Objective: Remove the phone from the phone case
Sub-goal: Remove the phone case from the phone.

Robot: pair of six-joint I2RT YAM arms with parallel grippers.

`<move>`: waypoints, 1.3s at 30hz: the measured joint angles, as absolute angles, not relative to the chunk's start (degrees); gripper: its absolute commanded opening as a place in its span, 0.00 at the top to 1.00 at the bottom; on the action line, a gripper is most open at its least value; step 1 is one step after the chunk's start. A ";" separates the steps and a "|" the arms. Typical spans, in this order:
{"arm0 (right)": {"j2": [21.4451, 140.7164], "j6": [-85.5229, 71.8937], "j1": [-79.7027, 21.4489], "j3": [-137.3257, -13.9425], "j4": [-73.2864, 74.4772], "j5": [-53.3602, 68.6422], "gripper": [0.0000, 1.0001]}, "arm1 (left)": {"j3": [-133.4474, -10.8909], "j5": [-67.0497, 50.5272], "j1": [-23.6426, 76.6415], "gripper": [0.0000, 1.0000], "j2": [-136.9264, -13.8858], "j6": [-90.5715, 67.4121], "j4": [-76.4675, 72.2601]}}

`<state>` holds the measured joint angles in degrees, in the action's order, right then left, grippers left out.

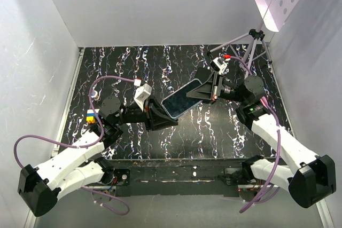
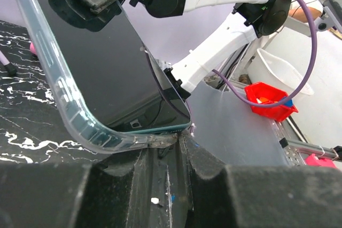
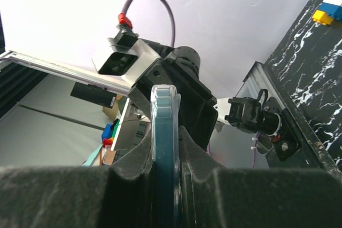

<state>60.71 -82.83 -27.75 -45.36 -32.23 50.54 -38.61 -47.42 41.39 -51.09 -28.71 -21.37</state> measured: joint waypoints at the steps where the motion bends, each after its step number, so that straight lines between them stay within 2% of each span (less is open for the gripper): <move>1: 60.71 -83.72 -27.70 -45.10 -33.65 50.54 0.99 | -38.22 -47.33 41.39 1.00 -51.18 -29.32 -22.65; 10: 62.94 -91.85 -26.74 -40.23 -46.48 47.88 0.99 | -37.06 -41.04 41.52 1.00 -53.32 -41.36 -21.91; 19: 64.88 -94.06 -26.48 -38.46 -49.65 44.82 0.99 | -28.25 -40.32 39.44 1.00 -63.68 -68.45 -51.16; 27: 64.88 -92.55 -26.39 -38.46 -48.36 43.70 0.99 | -23.79 -39.22 38.57 1.00 -75.05 -85.84 -76.18; 36: 64.60 -92.47 -27.31 -37.32 -48.07 43.68 0.99 | -20.91 -38.65 38.28 1.00 -79.70 -93.21 -79.15; 37: 64.55 -92.12 -27.31 -37.32 -47.70 43.66 0.99 | -20.95 -38.98 38.24 0.95 -79.26 -92.84 -78.91; 39: 64.18 -91.39 -27.31 -37.32 -46.59 43.59 0.99 | -21.04 -39.77 38.06 0.71 -77.58 -91.00 -77.34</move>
